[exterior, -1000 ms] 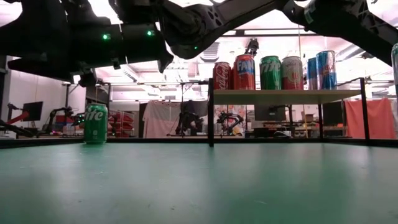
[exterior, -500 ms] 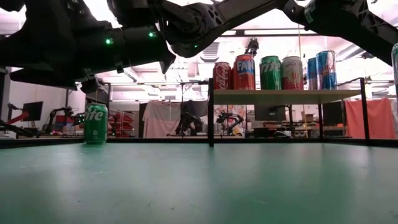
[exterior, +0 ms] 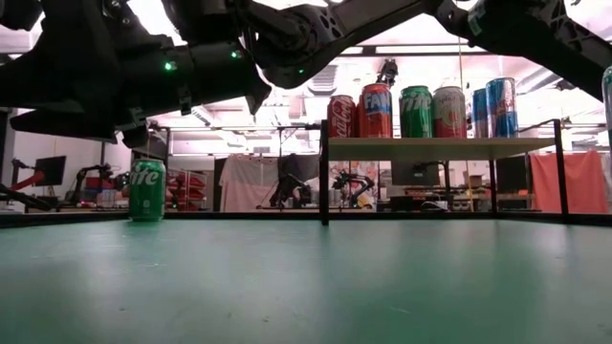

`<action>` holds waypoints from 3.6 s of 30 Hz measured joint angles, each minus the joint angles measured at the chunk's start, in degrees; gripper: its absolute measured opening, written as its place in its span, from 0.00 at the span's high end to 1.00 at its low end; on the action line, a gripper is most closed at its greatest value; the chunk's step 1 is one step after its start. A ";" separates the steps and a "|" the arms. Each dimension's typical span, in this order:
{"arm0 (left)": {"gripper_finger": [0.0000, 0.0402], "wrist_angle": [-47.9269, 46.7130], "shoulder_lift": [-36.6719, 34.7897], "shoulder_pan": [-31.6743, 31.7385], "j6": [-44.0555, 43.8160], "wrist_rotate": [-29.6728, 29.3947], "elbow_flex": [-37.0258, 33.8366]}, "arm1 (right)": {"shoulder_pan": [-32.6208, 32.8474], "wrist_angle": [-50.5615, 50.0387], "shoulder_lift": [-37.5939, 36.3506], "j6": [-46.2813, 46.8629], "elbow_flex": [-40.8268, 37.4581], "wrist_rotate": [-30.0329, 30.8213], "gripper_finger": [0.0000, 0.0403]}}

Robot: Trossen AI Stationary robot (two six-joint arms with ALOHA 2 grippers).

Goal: Place canned beverage on shelf
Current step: Put the left red-white soda can on the shelf aligned with the other red-white soda can

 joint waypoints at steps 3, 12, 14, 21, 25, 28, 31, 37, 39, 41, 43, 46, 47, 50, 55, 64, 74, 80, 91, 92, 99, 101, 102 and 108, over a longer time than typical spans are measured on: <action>0.09 2.01 0.00 -0.37 -0.09 -0.01 -1.50 | 0.00 -0.04 0.00 0.04 0.00 0.00 0.23; 0.09 9.40 0.02 -1.54 -0.75 0.03 -8.23 | -0.11 -1.02 -0.02 0.09 0.00 0.11 0.23; 0.10 12.29 0.22 -1.61 -0.79 0.02 -10.12 | -0.23 -2.54 -0.42 0.09 -0.05 0.17 0.23; 0.26 14.50 0.68 -1.61 -0.24 -1.98 -11.61 | -0.42 -10.14 -3.19 -0.95 -0.07 0.20 0.23; 0.26 15.95 0.92 -1.54 1.20 -9.01 -9.57 | -0.33 -17.42 -5.58 -2.70 -0.07 0.21 0.25; 0.26 15.52 0.83 -1.55 1.54 -14.57 -8.09 | -0.09 -23.35 -7.45 -3.12 -0.07 0.22 0.26; 0.26 16.71 0.83 -1.45 1.97 -19.94 -6.03 | 0.13 -29.03 -9.10 -3.24 -0.07 0.25 0.28; 0.26 19.87 0.90 -0.18 5.13 -28.50 -4.49 | 0.64 -31.12 -9.68 -0.89 -0.07 0.89 0.27; 0.26 19.78 0.94 0.40 5.94 -28.56 -4.47 | 0.83 -30.81 -9.66 -0.48 -0.07 2.55 0.26; 0.26 19.82 0.94 0.83 6.29 -28.89 -4.53 | 1.03 -30.74 -9.66 -0.41 -0.07 3.97 0.26; 0.26 19.60 0.94 1.11 6.33 -29.22 -4.58 | 1.32 -30.26 -9.62 -0.29 -0.09 6.26 0.25; 0.26 19.41 0.94 1.27 6.45 -29.36 -4.58 | 1.66 -29.90 -9.57 -0.89 -0.11 10.92 0.24; 0.26 19.43 0.94 1.29 6.40 -29.30 -4.58 | 1.83 -29.64 -9.56 -1.08 -0.11 12.53 0.24; 0.26 19.84 0.94 1.27 6.27 -29.44 -4.60 | 1.92 -27.91 -9.50 -1.95 -0.17 16.32 0.24; 0.26 20.06 0.92 1.29 6.32 -30.80 -4.52 | 1.62 -24.04 -9.42 -3.92 -0.68 18.27 0.23; 0.26 20.33 0.85 1.27 7.55 -27.09 -4.25 | 1.56 -20.44 -7.76 -6.89 -1.01 14.49 0.23; 0.26 21.04 0.61 1.31 10.76 -27.10 -3.44 | 1.50 -18.40 -6.88 -10.88 -1.90 13.11 0.23; 0.26 20.67 0.83 1.25 10.72 -25.56 -2.90 | 1.28 -11.65 -4.05 -8.74 -1.91 11.95 0.23; 0.27 20.49 0.83 1.35 13.14 -25.90 -3.79 | 0.37 -9.46 -3.26 -8.46 -2.01 10.93 0.31; 0.27 20.49 0.83 1.36 13.32 -26.16 -4.08 | 0.23 -9.71 -3.26 -8.33 -2.01 10.95 0.31; 0.27 22.44 0.81 1.27 14.37 -27.74 -7.43 | -0.26 -10.38 -3.17 -6.65 -2.47 11.17 0.29; 0.27 23.25 0.79 1.27 14.76 -27.94 -7.96 | -0.26 -10.19 -3.10 -6.25 -2.69 11.21 0.29; 0.27 23.57 0.79 1.27 14.97 -27.92 -8.07 | -0.26 -10.16 -3.10 -5.82 -2.80 11.19 0.29; 0.12 24.38 0.71 1.27 15.17 -28.94 -8.23 | -0.27 -9.56 -2.82 -3.40 -3.03 11.39 0.29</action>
